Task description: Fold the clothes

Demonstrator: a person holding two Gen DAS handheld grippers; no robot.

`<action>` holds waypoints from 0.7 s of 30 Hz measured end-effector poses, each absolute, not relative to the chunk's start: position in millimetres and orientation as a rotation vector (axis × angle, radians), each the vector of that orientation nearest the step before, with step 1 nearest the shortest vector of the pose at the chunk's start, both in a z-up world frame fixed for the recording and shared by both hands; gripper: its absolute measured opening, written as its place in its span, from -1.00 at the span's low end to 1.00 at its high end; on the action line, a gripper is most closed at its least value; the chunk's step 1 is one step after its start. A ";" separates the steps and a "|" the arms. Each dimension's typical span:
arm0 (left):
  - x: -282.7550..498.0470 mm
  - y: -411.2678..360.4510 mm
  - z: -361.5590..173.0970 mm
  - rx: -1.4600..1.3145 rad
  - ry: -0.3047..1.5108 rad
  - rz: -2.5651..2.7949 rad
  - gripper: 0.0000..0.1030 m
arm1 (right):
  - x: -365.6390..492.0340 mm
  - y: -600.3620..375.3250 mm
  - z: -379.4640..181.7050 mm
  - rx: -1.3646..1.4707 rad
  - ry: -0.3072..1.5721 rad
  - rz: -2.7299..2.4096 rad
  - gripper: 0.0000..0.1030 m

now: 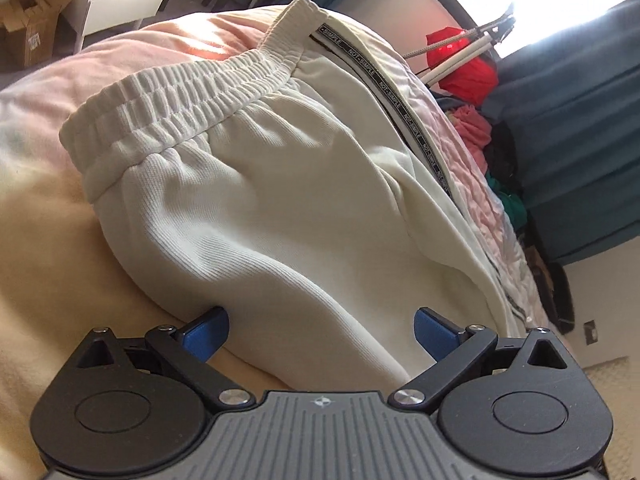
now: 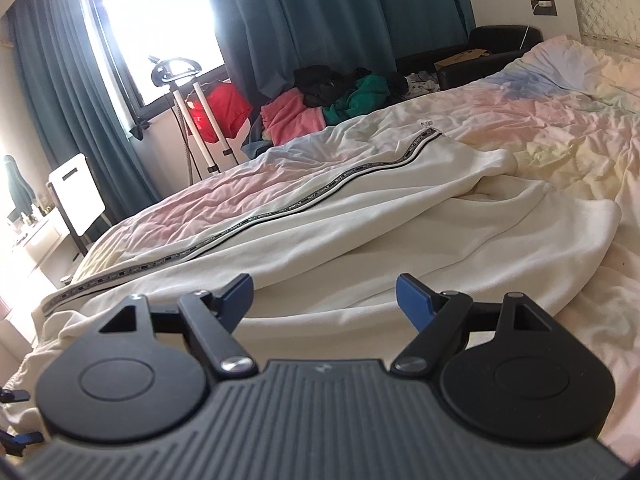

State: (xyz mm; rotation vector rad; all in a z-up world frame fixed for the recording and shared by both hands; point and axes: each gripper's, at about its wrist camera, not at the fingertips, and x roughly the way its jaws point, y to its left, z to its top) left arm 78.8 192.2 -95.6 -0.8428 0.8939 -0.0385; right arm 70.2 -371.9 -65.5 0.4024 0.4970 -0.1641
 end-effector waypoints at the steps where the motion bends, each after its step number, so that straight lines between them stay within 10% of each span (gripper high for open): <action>1: 77.6 196.2 -97.9 -0.870 0.880 -0.050 0.94 | 70.9 -372.5 -66.1 0.407 0.501 -0.165 0.56; 10: 56.4 224.5 -86.5 -1.086 0.609 -0.228 0.83 | 74.6 -371.4 -67.6 0.409 0.526 -0.184 0.56; 21: 51.1 222.1 -96.1 -1.149 0.720 -0.139 0.87 | 76.3 -375.7 -71.0 0.428 0.554 -0.209 0.56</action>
